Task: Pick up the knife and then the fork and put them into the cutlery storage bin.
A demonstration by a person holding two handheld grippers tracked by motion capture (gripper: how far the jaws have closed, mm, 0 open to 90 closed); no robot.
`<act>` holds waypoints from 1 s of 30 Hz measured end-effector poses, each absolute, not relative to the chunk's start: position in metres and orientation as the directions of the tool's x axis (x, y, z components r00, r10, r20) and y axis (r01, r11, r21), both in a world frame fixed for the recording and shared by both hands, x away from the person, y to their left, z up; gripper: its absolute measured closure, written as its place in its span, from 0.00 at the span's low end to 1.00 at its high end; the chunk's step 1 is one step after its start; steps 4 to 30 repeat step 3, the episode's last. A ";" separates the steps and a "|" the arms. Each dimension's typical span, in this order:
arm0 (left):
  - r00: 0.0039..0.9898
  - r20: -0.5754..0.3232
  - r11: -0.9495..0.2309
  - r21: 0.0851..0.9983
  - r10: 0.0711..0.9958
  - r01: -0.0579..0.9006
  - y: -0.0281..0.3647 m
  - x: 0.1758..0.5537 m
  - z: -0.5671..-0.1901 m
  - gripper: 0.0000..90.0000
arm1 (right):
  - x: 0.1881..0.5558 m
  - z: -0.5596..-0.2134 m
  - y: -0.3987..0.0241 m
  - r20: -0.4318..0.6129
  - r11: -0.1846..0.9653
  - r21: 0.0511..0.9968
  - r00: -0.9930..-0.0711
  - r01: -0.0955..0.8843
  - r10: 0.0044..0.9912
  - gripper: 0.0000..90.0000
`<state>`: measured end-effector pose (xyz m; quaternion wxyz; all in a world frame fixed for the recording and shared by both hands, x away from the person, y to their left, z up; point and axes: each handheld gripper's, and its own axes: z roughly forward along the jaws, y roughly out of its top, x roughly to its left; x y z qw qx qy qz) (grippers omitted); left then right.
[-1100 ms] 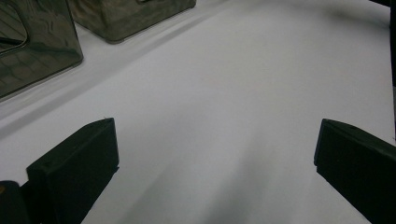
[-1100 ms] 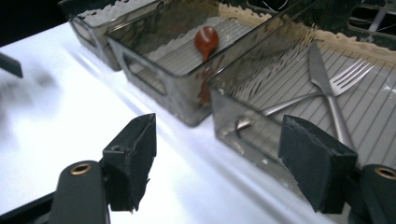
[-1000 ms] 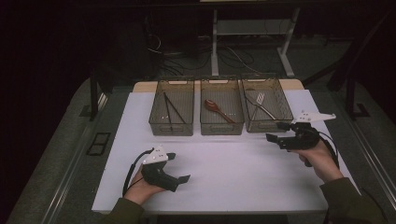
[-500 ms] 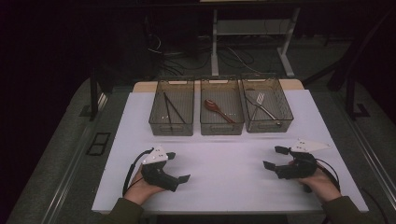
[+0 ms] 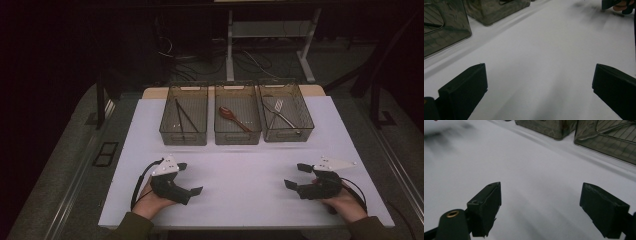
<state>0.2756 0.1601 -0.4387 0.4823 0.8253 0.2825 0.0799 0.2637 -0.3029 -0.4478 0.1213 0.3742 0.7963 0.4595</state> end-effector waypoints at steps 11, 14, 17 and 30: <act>0.829 -0.136 -0.378 0.842 0.543 0.386 0.161 0.276 -0.439 0.00 | 0.264 -0.448 -0.304 0.151 0.294 0.824 -0.689 0.484 0.709 0.19; 0.829 -0.136 -0.378 0.842 0.543 0.386 0.161 0.276 -0.439 0.00 | 0.264 -0.448 -0.304 0.151 0.294 0.824 -0.689 0.484 0.709 0.19; 0.829 -0.136 -0.378 0.842 0.543 0.386 0.161 0.276 -0.439 0.00 | 0.264 -0.448 -0.304 0.151 0.294 0.824 -0.689 0.484 0.709 0.19; 0.829 -0.136 -0.378 0.842 0.543 0.386 0.161 0.276 -0.439 0.00 | 0.264 -0.448 -0.304 0.151 0.294 0.824 -0.689 0.484 0.709 0.19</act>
